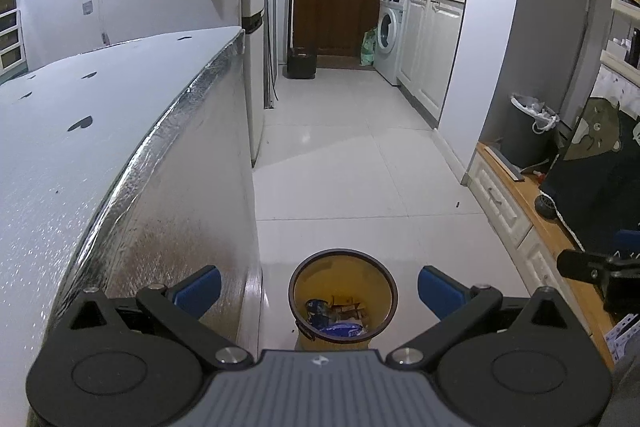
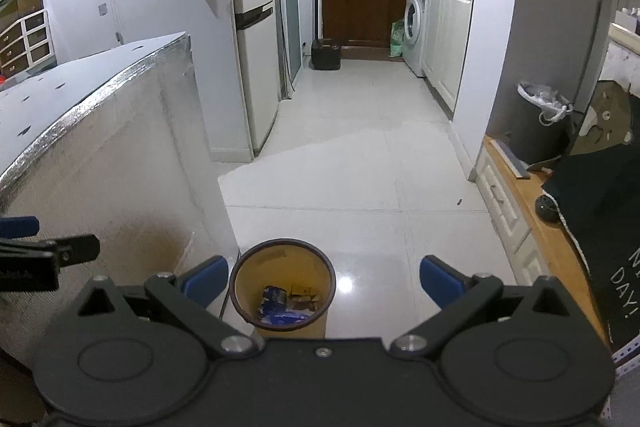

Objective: Collect trash

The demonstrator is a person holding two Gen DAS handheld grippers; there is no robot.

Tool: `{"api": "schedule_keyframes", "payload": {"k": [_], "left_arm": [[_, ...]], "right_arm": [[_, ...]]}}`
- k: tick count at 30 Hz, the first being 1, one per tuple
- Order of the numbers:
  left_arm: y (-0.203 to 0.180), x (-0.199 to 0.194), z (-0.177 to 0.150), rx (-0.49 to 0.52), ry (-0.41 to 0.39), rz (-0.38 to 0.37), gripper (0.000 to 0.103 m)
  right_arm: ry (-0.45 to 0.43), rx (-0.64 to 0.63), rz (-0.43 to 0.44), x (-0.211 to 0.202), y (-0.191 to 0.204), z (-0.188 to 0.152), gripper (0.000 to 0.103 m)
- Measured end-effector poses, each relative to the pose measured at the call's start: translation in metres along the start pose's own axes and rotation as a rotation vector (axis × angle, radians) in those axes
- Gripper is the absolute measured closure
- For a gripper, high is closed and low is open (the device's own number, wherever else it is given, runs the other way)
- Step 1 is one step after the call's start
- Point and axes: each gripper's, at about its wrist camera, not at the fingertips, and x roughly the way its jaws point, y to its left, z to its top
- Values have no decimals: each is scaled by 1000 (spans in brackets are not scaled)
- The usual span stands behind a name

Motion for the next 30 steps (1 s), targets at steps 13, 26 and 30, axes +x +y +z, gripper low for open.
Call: {"api": "schedule_keyframes", "payload": {"k": [13,26,30], "left_arm": [[-6,-12,-18,35,-7,12,0],[-5,-8,-24,31,-13,39,0],[-4,-7,-25,29,-8,39,0]], "right_arm": [[-6,2,-8,-3,0,-21,0],[-15,25,-3,-6,-1,-27,0],[-20,18,-6,-7,1,-28,0]]}}
